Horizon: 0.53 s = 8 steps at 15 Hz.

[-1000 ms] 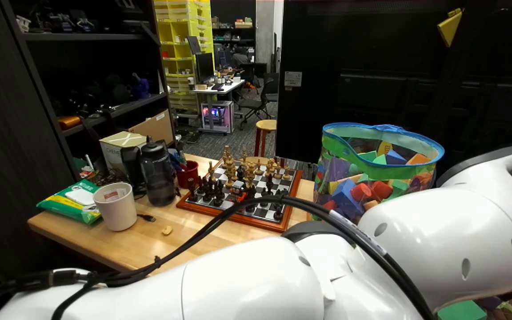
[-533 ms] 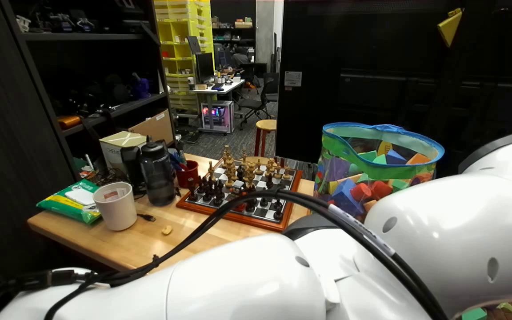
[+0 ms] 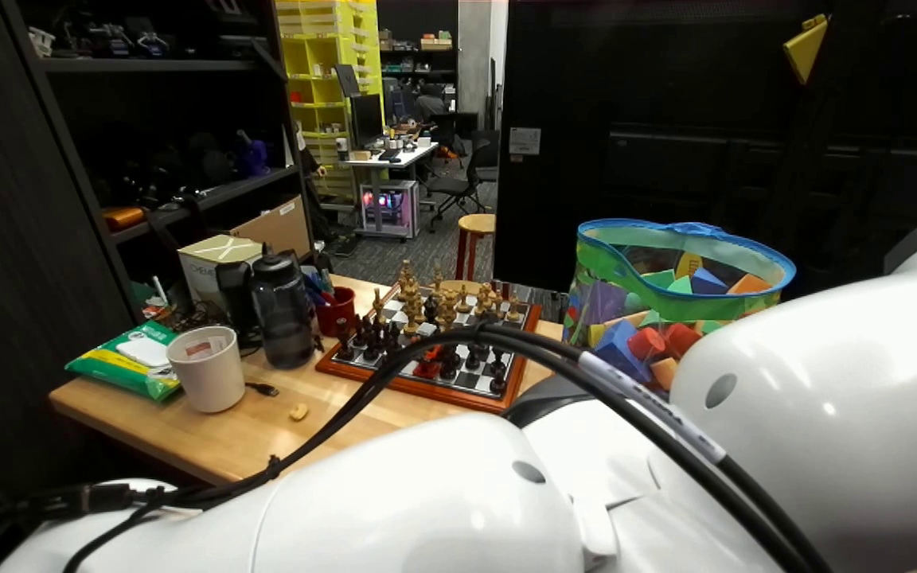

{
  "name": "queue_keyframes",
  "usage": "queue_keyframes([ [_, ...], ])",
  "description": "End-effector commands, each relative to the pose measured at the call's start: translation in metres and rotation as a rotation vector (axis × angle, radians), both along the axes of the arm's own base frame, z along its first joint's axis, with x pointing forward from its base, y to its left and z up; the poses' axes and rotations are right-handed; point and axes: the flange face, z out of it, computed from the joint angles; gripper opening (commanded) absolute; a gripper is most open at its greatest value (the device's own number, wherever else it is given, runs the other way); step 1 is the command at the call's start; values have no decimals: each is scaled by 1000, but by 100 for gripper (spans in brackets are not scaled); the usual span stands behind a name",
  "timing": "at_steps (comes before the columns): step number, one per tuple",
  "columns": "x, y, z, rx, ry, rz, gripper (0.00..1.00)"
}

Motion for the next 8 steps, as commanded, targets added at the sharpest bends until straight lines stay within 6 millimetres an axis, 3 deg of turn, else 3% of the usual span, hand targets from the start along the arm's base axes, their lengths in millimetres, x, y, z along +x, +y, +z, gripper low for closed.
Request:
queue_keyframes([
  [1, -1, 8, 14, -2, -3, 70, 100],
  [8, 15, 17, 9, -62, 14, 203, 100],
])
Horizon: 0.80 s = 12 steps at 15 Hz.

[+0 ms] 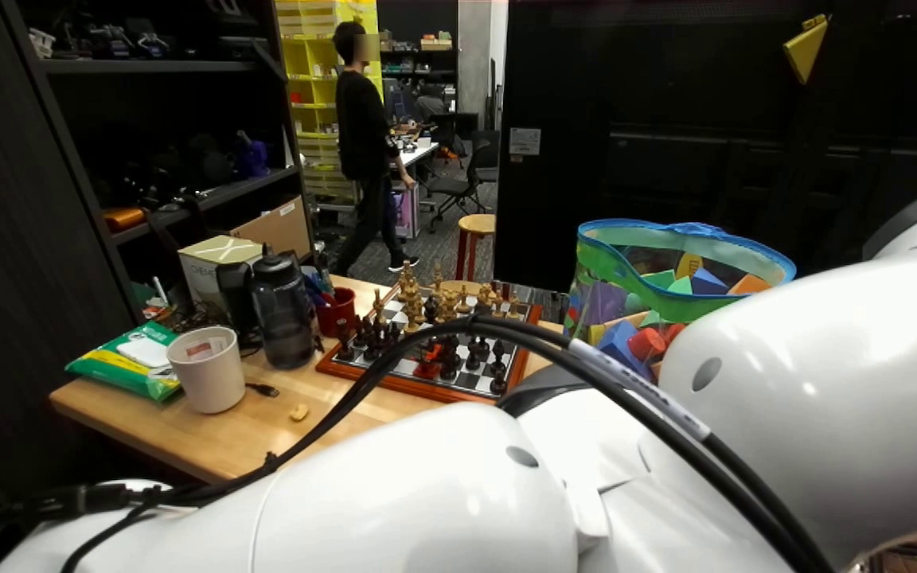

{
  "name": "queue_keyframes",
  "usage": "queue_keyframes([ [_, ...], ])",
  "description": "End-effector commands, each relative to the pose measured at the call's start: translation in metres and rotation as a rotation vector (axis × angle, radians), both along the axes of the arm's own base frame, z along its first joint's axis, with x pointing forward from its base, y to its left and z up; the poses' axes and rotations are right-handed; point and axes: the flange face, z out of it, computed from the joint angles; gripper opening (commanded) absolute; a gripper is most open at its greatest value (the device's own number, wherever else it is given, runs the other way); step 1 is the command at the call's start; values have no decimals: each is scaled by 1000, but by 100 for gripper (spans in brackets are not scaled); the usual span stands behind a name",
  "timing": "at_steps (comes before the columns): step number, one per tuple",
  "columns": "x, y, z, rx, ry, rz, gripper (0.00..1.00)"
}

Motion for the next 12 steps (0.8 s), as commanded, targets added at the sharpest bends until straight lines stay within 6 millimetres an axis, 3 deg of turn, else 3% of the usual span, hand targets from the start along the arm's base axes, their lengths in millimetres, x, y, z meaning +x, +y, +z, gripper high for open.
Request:
queue_keyframes([
  [1, 5, 7, 4, -35, 35, 75, 100],
  [12, 28, 17, -15, -121, 107, 216, 100],
])
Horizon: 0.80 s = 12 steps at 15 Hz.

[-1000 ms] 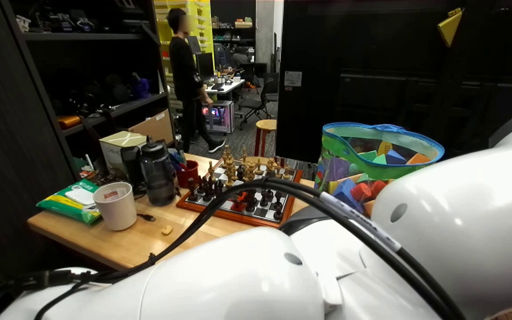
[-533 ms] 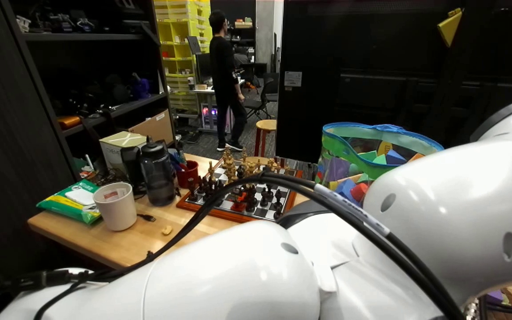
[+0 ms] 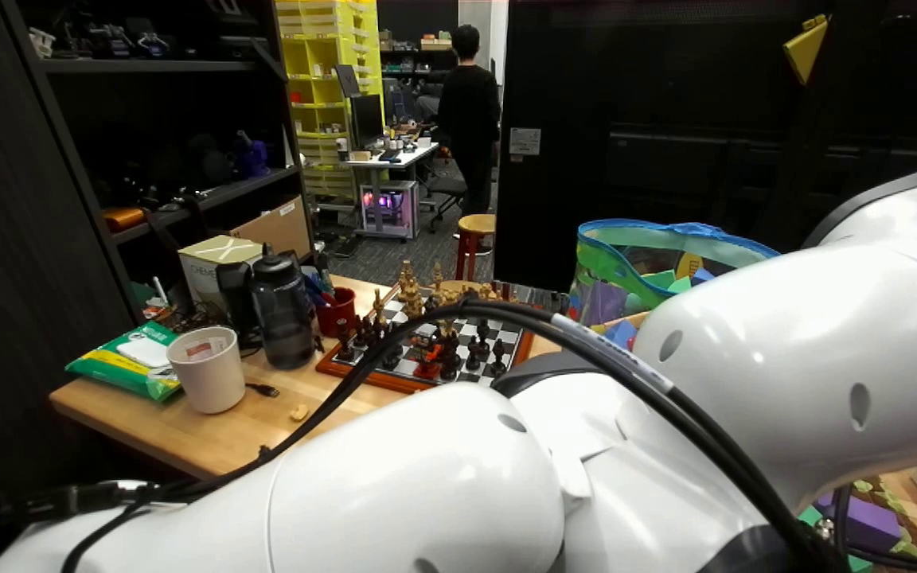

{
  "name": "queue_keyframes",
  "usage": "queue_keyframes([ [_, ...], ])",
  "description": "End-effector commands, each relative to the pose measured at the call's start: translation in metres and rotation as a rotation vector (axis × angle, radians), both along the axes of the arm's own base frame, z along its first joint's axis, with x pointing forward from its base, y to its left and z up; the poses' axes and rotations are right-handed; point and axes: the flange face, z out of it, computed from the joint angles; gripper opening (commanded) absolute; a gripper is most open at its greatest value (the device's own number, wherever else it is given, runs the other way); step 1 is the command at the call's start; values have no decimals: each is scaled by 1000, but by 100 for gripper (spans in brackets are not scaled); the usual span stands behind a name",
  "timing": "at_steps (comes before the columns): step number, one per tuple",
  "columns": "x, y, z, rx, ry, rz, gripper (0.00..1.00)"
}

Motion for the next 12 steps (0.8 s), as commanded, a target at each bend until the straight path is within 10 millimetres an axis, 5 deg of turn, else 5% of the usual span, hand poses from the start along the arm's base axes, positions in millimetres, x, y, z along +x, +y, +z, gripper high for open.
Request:
queue_keyframes([
  [1, 2, 1, -1, -33, 22, 34, 100],
  [12, 3, 0, -11, -3, 13, 27, 100],
])
